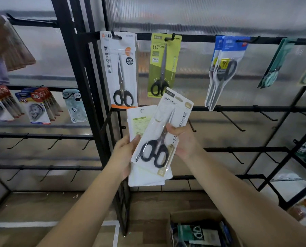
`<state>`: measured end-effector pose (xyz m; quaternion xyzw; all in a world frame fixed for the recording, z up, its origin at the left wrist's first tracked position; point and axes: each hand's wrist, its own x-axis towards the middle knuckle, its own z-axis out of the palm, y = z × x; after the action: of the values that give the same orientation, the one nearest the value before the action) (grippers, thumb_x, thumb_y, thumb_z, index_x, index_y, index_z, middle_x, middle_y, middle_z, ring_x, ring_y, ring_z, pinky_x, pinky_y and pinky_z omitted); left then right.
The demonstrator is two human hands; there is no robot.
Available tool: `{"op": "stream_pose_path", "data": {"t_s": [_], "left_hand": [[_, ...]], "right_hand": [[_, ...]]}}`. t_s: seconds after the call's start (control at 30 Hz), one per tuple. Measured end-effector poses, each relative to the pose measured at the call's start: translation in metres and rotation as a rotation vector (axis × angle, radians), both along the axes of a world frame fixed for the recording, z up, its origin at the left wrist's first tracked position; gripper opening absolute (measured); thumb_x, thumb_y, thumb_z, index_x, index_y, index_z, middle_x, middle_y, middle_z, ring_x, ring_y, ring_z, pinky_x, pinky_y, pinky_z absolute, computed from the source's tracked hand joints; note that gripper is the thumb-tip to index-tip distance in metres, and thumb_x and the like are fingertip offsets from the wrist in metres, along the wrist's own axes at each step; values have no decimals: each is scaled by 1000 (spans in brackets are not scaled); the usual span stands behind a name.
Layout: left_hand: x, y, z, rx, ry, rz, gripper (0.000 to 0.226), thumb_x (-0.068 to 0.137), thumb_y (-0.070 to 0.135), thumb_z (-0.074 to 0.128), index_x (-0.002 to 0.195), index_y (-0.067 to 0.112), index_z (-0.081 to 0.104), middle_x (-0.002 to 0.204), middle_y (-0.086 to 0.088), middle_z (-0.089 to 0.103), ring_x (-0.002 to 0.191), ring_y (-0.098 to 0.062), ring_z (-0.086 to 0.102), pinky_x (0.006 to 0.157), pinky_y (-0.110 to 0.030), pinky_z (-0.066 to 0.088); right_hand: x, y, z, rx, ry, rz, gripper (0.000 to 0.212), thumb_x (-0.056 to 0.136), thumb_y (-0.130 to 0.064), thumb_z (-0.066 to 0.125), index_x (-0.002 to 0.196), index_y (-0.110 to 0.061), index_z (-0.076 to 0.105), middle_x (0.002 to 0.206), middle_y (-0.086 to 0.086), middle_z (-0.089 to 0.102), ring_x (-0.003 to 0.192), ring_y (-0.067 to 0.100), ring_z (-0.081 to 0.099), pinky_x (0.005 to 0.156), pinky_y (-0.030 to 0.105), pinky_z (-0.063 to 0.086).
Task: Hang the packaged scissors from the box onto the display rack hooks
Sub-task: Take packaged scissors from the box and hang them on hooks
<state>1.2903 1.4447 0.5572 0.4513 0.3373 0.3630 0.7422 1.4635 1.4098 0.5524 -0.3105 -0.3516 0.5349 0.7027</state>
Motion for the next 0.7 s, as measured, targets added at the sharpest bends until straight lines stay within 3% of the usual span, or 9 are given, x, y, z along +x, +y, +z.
{"op": "stream_pose_path", "data": {"t_s": [0.1, 0.17, 0.23, 0.3, 0.4, 0.53, 0.63, 0.7], "left_hand": [[-31, 15, -15, 52, 45, 170, 18, 98, 11, 45, 101, 16, 63, 90, 1, 75, 79, -18, 71, 62, -34, 56], [-56, 26, -24, 70, 90, 258, 17, 97, 11, 46, 99, 18, 62, 84, 5, 74, 79, -17, 70, 54, -30, 57], [-75, 33, -30, 96, 140, 282, 18, 97, 13, 47, 105, 18, 62, 93, 3, 72, 84, -18, 69, 57, -32, 56], [-88, 38, -37, 133, 185, 255, 21, 97, 16, 47, 111, 18, 62, 102, -1, 72, 92, -23, 69, 68, -39, 55], [-96, 41, -43, 167, 229, 234, 23, 97, 20, 48, 113, 23, 63, 106, 0, 72, 95, -26, 70, 80, -47, 53], [-97, 46, -47, 151, 234, 209, 24, 97, 20, 47, 115, 21, 62, 106, -1, 72, 95, -27, 70, 80, -47, 53], [-93, 48, -50, 139, 236, 191, 22, 97, 17, 47, 113, 19, 62, 104, -1, 73, 92, -25, 70, 76, -44, 54], [-89, 49, -50, 143, 240, 157, 23, 97, 17, 46, 114, 19, 62, 104, -1, 73, 92, -24, 70, 74, -42, 56]], "right_hand": [[12, 0, -16, -170, -101, -87, 47, 65, -9, 72, 110, -1, 59, 109, 17, 64, 103, 36, 59, 95, 56, 44], [16, -2, -25, -340, -264, -162, 47, 65, -6, 73, 110, 2, 61, 111, 17, 66, 104, 37, 61, 91, 53, 48], [12, -3, -33, -423, -435, -215, 38, 73, 5, 70, 109, 0, 62, 109, 12, 68, 98, 27, 65, 76, 36, 55], [0, -1, -35, -435, -507, -204, 37, 76, 15, 64, 109, -3, 61, 102, 5, 68, 90, 14, 65, 66, 23, 53], [-15, 10, -46, -443, -542, -193, 44, 75, 15, 66, 115, -2, 59, 108, 6, 67, 100, 20, 64, 79, 28, 54], [-25, 21, -71, -501, -548, -248, 52, 73, 5, 74, 121, -8, 58, 117, 4, 65, 111, 22, 59, 98, 37, 46], [-26, 21, -82, -517, -522, -230, 46, 74, 8, 71, 115, -11, 61, 112, 3, 67, 105, 19, 61, 89, 28, 49], [-26, 24, -84, -504, -498, -217, 40, 75, 11, 68, 109, -10, 62, 108, 5, 68, 102, 20, 63, 86, 29, 51]]}}
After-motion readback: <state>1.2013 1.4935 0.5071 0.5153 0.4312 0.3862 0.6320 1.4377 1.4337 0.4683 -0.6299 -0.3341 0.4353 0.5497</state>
